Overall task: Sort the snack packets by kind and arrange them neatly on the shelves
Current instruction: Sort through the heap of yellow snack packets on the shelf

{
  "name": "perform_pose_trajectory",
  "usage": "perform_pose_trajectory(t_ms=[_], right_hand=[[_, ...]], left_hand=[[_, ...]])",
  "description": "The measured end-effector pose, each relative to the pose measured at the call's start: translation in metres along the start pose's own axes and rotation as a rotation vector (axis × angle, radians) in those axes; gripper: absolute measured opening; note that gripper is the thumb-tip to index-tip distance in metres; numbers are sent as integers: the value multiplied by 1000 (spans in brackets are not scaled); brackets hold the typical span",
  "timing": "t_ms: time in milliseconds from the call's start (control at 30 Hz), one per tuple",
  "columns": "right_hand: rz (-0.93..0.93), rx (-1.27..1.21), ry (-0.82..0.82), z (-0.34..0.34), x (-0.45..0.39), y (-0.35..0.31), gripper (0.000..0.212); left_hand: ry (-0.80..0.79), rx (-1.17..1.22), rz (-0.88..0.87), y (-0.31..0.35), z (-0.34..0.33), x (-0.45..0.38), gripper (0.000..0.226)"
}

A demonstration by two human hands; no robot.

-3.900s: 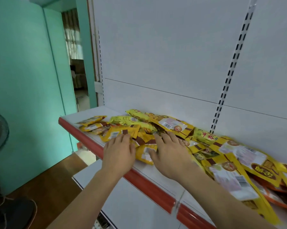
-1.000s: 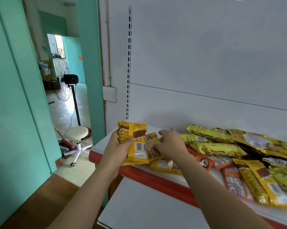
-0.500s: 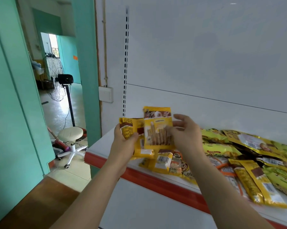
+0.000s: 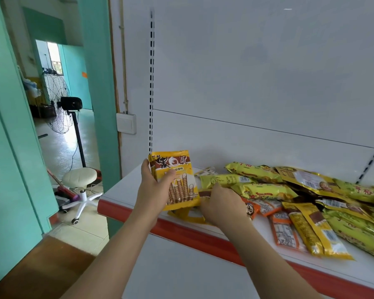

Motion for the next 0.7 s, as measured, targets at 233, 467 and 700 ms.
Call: perform_pose_trajectory(t_ms=[233, 467, 700], right_hand=[[-88, -371, 224, 8, -3, 10, 47], [-67, -885, 511, 36, 30, 34, 46], [-122, -647, 470, 17, 44, 61, 46]], left_hand=[[17, -6, 2, 2, 11, 3, 59], [-101, -18, -5, -2, -16, 10, 78], [-320, 151, 170, -5, -80, 33, 92]])
Point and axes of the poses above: each hand's wrist, its own x-axis away from the middle knuckle, its own z-axis out of the back of the hand, y = z × x, the point moved 1 cm from there along -x, towards the middle knuckle, and after that the axes turned 15 degrees about x, right-handed, at the moved point
